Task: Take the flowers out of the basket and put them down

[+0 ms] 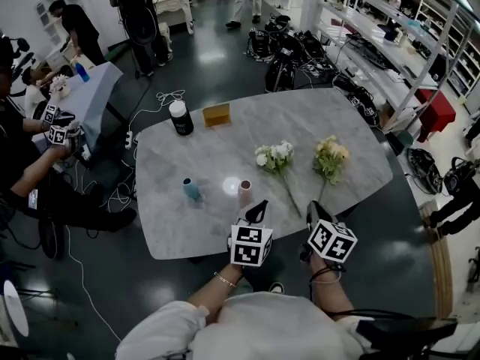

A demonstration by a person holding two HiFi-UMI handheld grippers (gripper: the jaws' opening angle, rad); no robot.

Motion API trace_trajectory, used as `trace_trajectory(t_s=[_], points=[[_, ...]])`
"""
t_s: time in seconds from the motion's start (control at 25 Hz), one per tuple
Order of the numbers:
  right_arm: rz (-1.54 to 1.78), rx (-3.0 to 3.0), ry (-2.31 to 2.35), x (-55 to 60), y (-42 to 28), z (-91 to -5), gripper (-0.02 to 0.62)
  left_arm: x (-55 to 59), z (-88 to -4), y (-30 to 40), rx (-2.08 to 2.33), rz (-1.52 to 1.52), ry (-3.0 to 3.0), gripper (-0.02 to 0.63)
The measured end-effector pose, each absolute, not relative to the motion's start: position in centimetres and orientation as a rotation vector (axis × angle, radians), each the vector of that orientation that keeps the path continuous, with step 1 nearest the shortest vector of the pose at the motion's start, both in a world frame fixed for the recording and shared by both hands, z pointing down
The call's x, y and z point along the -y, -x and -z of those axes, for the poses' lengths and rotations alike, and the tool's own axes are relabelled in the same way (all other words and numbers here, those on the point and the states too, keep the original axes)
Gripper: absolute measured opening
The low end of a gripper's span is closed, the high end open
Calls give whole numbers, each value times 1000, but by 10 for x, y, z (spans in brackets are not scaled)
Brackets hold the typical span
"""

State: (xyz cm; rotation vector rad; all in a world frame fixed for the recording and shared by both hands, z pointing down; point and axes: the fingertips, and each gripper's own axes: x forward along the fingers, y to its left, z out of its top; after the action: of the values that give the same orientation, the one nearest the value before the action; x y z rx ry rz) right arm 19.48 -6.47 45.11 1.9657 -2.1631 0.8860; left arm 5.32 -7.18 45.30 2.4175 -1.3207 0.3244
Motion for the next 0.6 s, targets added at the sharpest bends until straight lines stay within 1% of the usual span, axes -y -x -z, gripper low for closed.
trace_trajectory(t_s=[0.32, 0.44, 0.6], points=[[-880, 2218, -1930, 37, -225, -447, 12, 42, -448, -66, 1438, -280, -2342, 11], [-791, 2223, -1883, 19, -233, -453, 11, 20, -452, -73, 1472, -259, -2301, 11], [-680, 2299, -1778, 6, -226, -449, 11, -5, -454, -73, 1543, -232, -2231, 11]])
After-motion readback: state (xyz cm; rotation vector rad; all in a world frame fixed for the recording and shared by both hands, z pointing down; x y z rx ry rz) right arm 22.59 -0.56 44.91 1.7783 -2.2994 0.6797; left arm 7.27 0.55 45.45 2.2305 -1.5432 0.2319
